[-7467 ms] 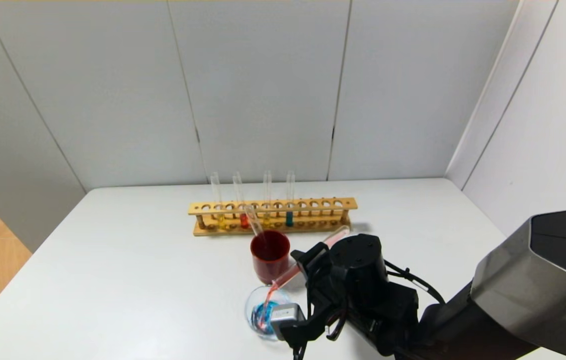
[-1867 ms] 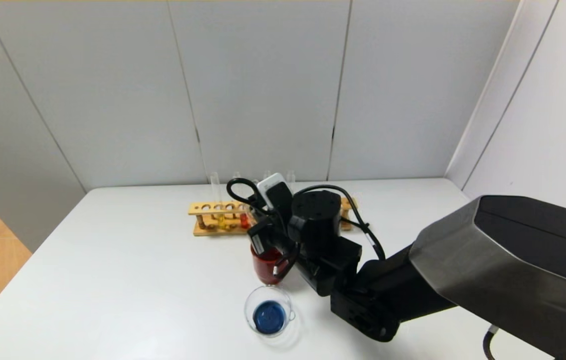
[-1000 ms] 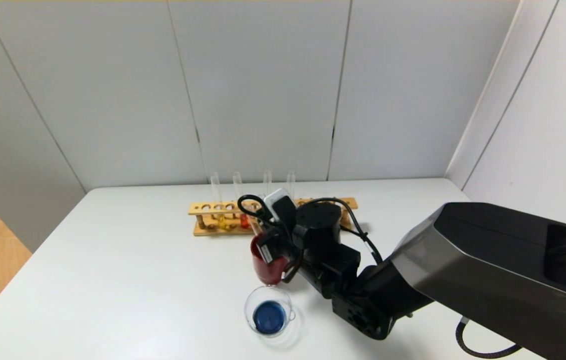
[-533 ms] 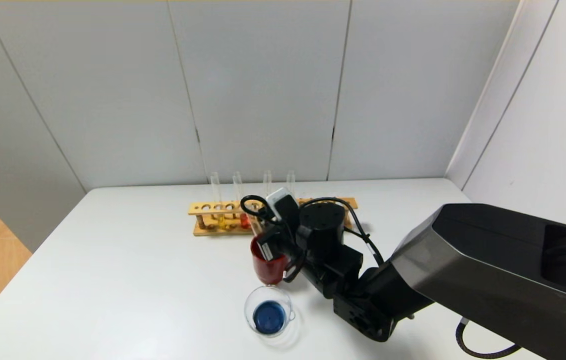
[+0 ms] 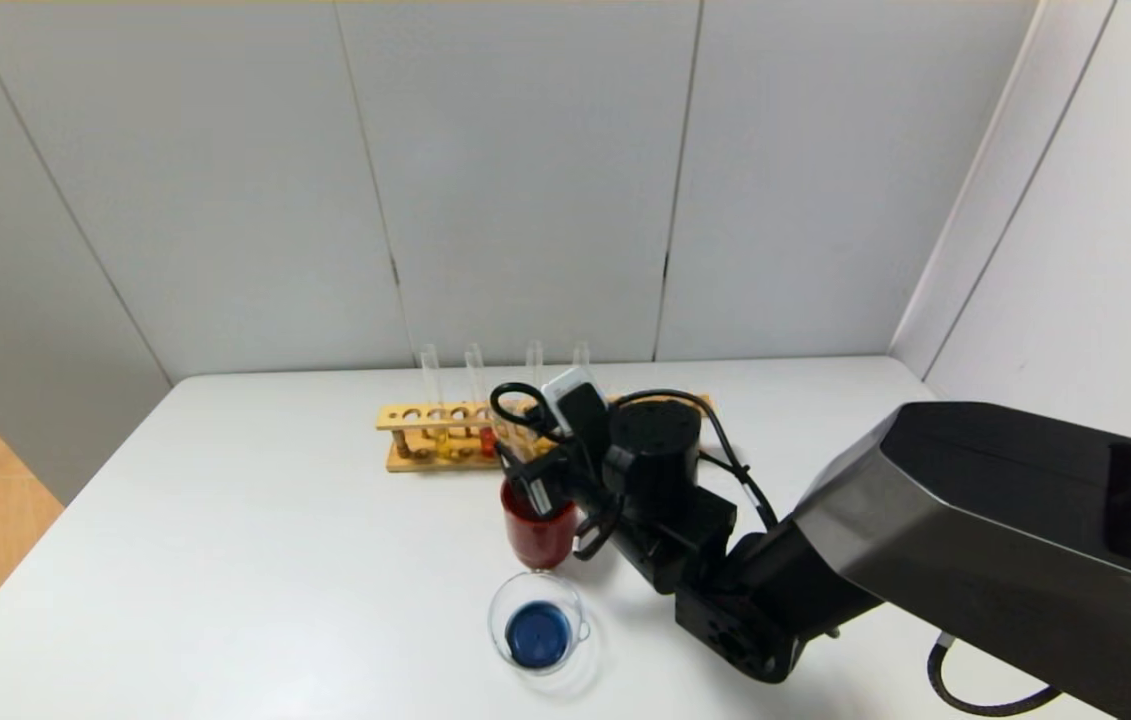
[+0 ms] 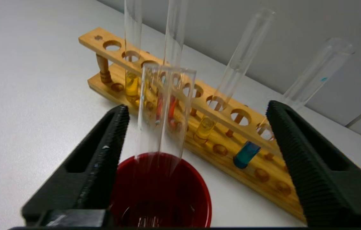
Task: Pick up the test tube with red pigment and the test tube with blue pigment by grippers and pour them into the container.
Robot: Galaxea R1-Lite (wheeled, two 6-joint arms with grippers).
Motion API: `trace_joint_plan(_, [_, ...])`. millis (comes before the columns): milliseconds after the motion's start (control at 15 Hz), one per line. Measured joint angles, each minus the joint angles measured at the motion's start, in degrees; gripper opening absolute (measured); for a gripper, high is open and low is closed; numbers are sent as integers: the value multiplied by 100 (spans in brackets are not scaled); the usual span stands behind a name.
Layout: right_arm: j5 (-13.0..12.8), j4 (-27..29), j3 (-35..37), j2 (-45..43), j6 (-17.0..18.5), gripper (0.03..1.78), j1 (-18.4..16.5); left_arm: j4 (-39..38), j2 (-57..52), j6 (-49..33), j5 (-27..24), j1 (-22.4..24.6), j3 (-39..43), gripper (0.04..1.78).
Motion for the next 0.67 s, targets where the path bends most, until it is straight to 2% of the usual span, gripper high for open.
trace_joint_plan(133, [-9,2,88,-241,-9,173,0,0,0,4,0,0,0,175])
trace_joint_plan(333, [-151,20,154,-853,-201,175,-74,0,0,6,0,0,0,175])
trace_joint_plan(467, [-280,51,167,-1467,-588,175,-302,-2,0,4,2,0,0,175])
trace_joint_plan(667, [-642,116,241,-2648,-1401,175,-844,0,0,0,0,0,0,175])
